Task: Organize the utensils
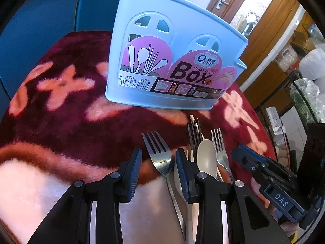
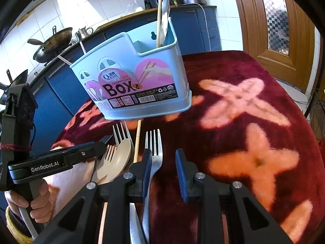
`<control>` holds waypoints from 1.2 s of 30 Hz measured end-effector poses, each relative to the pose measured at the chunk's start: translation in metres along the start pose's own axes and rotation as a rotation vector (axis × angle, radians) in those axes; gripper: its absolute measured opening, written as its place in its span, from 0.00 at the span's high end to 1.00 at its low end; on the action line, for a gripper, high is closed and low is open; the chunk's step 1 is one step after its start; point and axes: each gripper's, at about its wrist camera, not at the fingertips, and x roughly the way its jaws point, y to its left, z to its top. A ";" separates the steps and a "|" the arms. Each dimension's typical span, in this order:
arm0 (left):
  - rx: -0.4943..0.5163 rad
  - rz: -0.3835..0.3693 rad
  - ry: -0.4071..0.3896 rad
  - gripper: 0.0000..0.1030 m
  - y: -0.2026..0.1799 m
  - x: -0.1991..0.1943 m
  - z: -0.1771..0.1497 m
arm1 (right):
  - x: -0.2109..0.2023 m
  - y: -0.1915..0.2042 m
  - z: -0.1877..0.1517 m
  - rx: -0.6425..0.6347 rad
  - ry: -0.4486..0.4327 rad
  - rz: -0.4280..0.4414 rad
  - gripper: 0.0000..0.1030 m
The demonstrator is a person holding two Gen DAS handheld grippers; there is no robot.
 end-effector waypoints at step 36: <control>-0.050 -0.126 -0.124 0.97 0.014 -0.037 0.005 | 0.037 0.000 0.024 -0.031 0.142 0.103 0.71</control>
